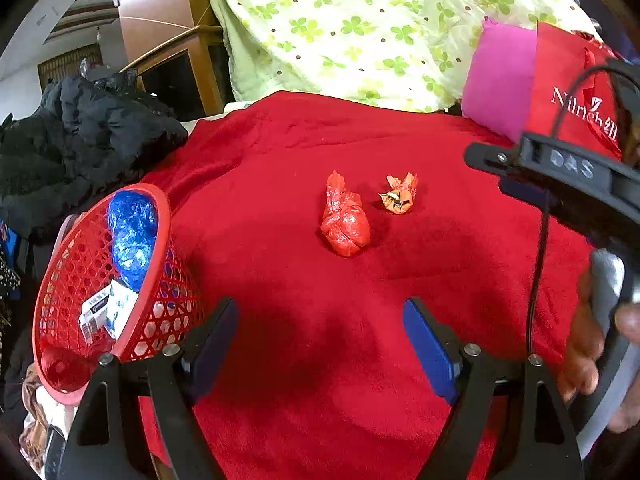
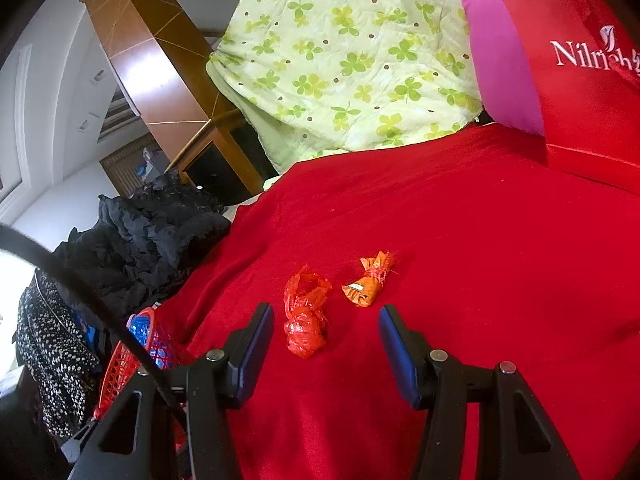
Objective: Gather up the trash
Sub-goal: 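Grasp the orange candy wrapper with the right tool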
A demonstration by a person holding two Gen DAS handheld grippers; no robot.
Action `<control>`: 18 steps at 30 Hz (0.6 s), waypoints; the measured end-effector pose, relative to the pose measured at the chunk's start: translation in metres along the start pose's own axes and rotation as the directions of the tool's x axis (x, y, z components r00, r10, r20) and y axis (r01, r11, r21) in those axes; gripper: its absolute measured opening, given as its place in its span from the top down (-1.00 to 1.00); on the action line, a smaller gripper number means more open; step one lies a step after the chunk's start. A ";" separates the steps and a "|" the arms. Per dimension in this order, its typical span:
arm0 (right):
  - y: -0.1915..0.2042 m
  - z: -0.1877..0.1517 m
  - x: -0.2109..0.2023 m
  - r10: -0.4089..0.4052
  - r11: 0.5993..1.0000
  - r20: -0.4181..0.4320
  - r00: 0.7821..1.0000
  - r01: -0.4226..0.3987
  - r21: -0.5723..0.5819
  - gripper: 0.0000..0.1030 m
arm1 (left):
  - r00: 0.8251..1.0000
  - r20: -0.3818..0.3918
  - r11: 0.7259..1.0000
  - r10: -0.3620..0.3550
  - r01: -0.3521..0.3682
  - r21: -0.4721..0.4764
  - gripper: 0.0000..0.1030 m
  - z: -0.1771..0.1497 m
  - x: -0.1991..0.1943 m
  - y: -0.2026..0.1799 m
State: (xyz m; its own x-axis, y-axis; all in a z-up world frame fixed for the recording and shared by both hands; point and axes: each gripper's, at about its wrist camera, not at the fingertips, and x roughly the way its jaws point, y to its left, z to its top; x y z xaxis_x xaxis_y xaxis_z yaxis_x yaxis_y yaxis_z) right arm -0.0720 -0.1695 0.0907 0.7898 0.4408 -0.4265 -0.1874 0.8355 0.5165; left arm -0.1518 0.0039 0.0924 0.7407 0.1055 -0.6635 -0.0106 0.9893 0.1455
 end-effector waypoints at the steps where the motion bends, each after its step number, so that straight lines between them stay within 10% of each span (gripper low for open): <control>1: -0.002 0.003 0.004 -0.002 1.000 -0.006 1.000 0.003 0.005 -0.13 | 1.000 0.000 1.000 0.006 -0.006 0.005 -0.63 0.001 0.002 -0.001; 18: -0.064 0.035 0.152 0.001 0.964 -0.220 0.976 0.057 0.259 -0.01 | 0.995 -0.097 0.999 -0.010 0.005 -0.049 -0.63 0.042 0.073 0.022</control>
State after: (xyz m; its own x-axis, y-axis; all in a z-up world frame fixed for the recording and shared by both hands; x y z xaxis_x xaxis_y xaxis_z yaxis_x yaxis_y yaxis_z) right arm 0.0809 -0.1680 0.0188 0.6419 0.5031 -0.5786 0.0156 0.7458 0.6659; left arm -0.0699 0.0290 0.0776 0.6721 0.1053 -0.7329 -0.0402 0.9936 0.1059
